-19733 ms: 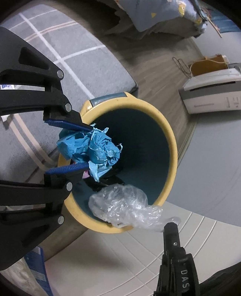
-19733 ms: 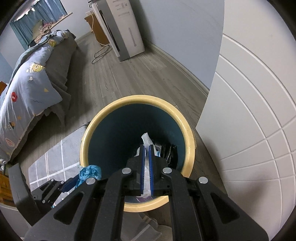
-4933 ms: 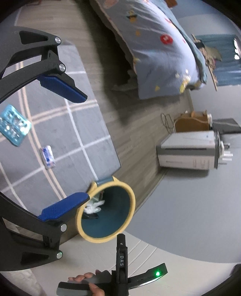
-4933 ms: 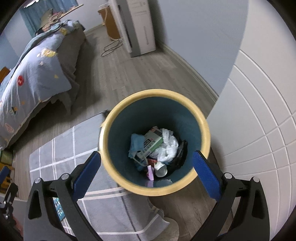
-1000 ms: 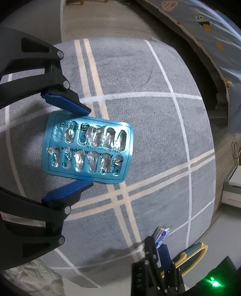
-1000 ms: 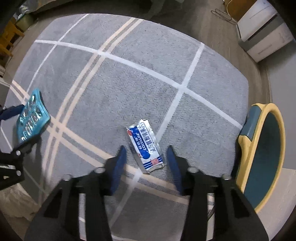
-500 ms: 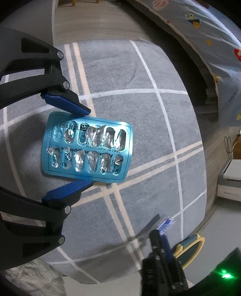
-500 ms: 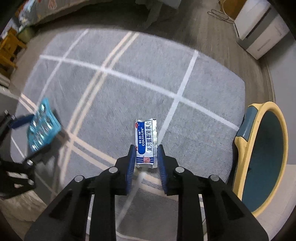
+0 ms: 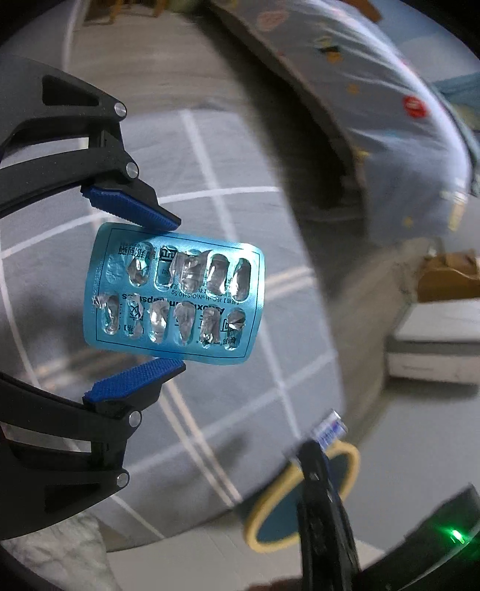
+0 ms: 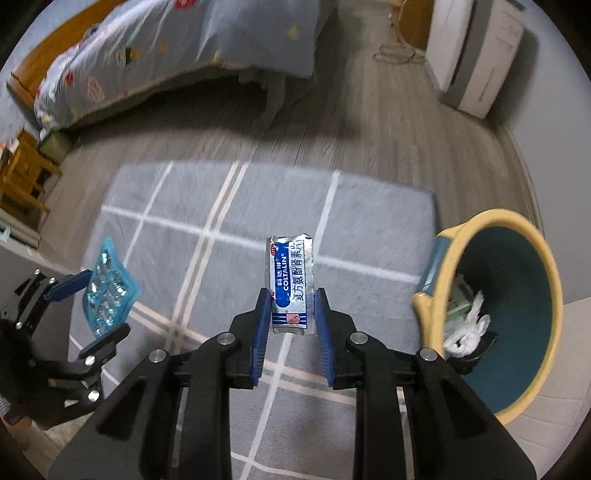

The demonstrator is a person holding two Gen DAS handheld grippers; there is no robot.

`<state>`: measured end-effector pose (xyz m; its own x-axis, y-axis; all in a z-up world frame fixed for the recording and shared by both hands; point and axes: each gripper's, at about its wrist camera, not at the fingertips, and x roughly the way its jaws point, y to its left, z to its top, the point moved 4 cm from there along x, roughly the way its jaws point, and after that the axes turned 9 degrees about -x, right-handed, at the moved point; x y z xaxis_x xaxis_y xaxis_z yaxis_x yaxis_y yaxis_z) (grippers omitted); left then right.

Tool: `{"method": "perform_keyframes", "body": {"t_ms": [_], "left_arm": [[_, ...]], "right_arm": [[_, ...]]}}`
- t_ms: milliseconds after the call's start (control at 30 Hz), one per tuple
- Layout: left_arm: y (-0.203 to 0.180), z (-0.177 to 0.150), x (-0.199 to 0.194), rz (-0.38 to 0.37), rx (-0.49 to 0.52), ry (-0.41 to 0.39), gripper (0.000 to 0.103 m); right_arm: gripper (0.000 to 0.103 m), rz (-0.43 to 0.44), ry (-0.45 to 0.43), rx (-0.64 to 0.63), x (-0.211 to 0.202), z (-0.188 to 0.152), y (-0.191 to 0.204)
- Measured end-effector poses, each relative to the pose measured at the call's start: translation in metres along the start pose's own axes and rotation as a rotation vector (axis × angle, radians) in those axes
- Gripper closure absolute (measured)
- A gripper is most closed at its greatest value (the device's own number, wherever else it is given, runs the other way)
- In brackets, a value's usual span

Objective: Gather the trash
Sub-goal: 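Carry the blister pack and COLTALIN packet over the teal bin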

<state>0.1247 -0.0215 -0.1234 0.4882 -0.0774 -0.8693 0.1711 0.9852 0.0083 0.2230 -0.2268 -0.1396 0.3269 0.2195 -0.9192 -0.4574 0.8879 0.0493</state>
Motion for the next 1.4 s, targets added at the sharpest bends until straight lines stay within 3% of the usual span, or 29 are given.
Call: {"method": "perform_keyframes", "body": {"t_ms": [267,400,500,767,1067,1400], "left_arm": [[-0.048,0.065,-0.048,-0.084,0.108,-0.120,0.032],[-0.075,0.072,-0.051,-0.163,0.110,-0.152,0.032],[-0.096,0.078,-0.039,-0.231,0.079,-0.125,0.032],[-0.145,0.084,-0.016,-0.259,0.173,-0.117,0.032],[-0.192,0.092,0.017,-0.271,0.194,-0.070,0.032],[-0.254,0.101,0.084,-0.264,0.231,0.004,0.032]], "right_arm": [[0.079,-0.024,-0.090,0.115,-0.031,-0.006,-0.050],[0.079,-0.048,-0.095,0.154,-0.038,-0.023,-0.079],[0.079,-0.068,-0.090,0.184,-0.042,-0.037,-0.102],[0.079,-0.105,-0.094,0.292,-0.053,-0.074,-0.166],[0.079,-0.153,-0.072,0.377,-0.053,-0.108,-0.216],[0.079,-0.111,-0.021,0.559,-0.031,-0.152,-0.267]]}}
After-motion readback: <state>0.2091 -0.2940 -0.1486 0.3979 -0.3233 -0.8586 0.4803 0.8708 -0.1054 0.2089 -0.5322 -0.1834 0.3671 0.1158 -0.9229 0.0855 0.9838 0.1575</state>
